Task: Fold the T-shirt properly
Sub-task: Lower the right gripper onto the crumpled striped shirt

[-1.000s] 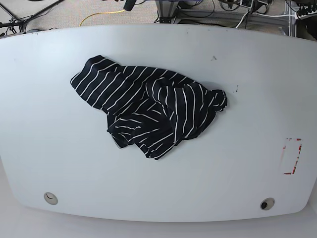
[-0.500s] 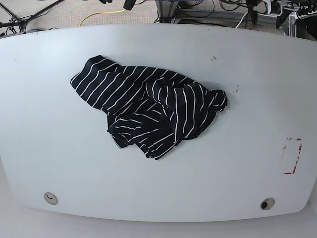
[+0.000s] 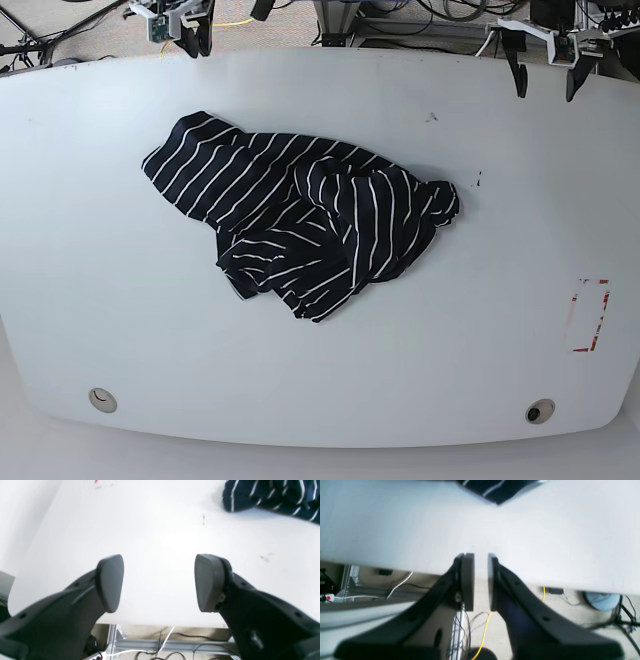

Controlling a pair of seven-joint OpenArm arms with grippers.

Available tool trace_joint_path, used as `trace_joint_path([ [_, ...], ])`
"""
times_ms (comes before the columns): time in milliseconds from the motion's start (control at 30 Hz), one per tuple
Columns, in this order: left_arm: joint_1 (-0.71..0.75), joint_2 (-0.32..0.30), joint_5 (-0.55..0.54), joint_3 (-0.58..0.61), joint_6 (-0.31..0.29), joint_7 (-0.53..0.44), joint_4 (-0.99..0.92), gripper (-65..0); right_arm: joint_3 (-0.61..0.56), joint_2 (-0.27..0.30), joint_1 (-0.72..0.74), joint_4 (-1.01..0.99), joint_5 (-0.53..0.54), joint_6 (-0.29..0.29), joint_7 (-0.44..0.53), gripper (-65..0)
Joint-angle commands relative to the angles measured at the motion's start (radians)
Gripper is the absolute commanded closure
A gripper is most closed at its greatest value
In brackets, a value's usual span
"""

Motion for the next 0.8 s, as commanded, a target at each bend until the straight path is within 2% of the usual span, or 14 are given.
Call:
trace_joint_path([
  [0,-0.012,-0.003,0.000,0.017,0.007,-0.029,0.015,-41.1,0.000,0.001,0.019,0.019,0.005,0.000,0.030,-9.5],
  [67,-0.018,-0.002,0.000,0.022,0.007,-0.029,0.016,-43.5,-0.002,0.001,0.059,0.024,0.005,0.000,0.027,-10.5],
  [167,-0.023,0.003,0.000,0.042,0.007,-0.029,0.018,-52.5,-0.019,0.001,0.111,0.024,0.005,0.000,0.027,-18.9],
  [200,-0.030,0.000,0.000,0.051,0.007,-0.029,0.016,-55.1,-0.025,0.001,0.135,0.024,0.003,0.000,0.027,-23.8],
  [367,-0.043,-0.002,0.001,0.074,0.007,-0.026,0.013,-56.1,-0.068,0.010,0.233,0.021,-0.001,0.003,0.018,-40.0],
  [400,-0.047,-0.002,0.001,0.074,0.007,-0.018,0.013,-56.1,-0.074,0.015,0.255,0.021,-0.001,0.003,0.002,-41.5],
  [467,-0.055,0.000,0.001,0.075,0.007,0.017,0.015,-56.1,-0.091,0.025,0.310,0.022,-0.001,0.003,-0.053,-44.2],
  [567,-0.070,0.001,0.001,0.075,0.007,0.052,0.013,-56.1,-0.132,0.061,0.404,0.019,-0.001,0.003,-0.140,-44.5],
  [767,-0.073,0.003,0.001,0.075,0.007,0.111,0.013,-56.1,-0.257,0.164,0.622,-0.010,-0.001,0.005,-0.246,-45.2],
])
